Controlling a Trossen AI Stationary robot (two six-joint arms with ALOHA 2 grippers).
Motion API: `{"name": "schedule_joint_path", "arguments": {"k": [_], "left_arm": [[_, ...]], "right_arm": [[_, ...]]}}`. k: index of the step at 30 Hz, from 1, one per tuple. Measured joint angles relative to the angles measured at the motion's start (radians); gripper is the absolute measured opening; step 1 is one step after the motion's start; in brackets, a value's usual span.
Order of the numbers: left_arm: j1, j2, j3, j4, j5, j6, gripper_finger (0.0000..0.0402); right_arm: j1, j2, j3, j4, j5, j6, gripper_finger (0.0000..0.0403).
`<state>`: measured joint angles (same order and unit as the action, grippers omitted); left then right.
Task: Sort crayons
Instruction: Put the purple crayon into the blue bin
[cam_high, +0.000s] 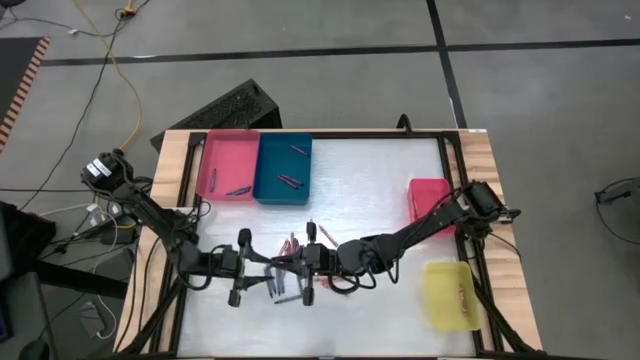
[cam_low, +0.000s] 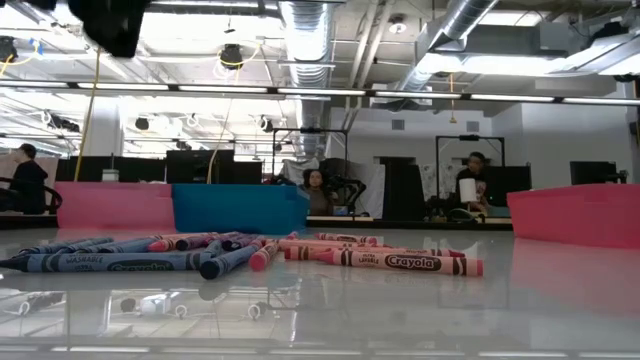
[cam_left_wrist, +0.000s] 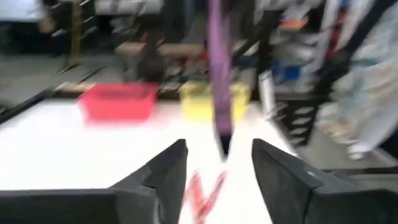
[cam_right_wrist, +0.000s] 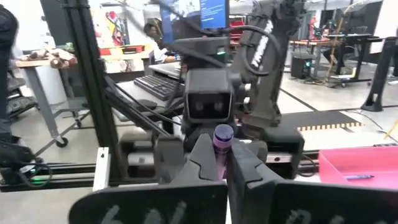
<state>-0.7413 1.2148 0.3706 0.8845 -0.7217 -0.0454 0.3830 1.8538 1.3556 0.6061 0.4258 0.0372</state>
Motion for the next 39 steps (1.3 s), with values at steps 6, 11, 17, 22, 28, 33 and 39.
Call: {"name": "schedule_joint_path", "arguments": {"k": [6,11,17,22,28,33,39], "left_arm": [[-0.014,0.0,0.0,-0.254,-0.158,-0.219,0.0208],[-0.014,0.0,0.0,-0.418,-0.15,-0.425,0.021],[-0.014,0.0,0.0,-0.483,-0.148,-0.529,0.021],[-0.014,0.0,0.0,-0.483,-0.148,-0.535,0.021],[-0.014,0.0,0.0,-0.484,-0.149,-0.536,0.021],[-0.012,0.0,0.001,-0.492,-0.151,-0.545,0.021],[-0.012,0.0,0.0,-0.494,-0.147,-0.564,0.021]], "right_arm": [[-0.037,0.0,0.0,-0.03,0.023,0.015,0.0002],[-0.104,0.0,0.0,-0.066,0.068,0.067,0.0002],[-0.216,0.0,0.0,-0.106,0.17,0.103,0.0002],[-0.336,0.03,0.002,-0.152,0.144,0.182,0.0002],[-0.442,0.107,0.009,-0.159,0.047,0.229,0.0002],[-0.501,0.172,0.024,-0.151,-0.006,0.289,0.0002],[-0.536,0.247,0.037,-0.155,-0.047,0.399,0.0003]]}}
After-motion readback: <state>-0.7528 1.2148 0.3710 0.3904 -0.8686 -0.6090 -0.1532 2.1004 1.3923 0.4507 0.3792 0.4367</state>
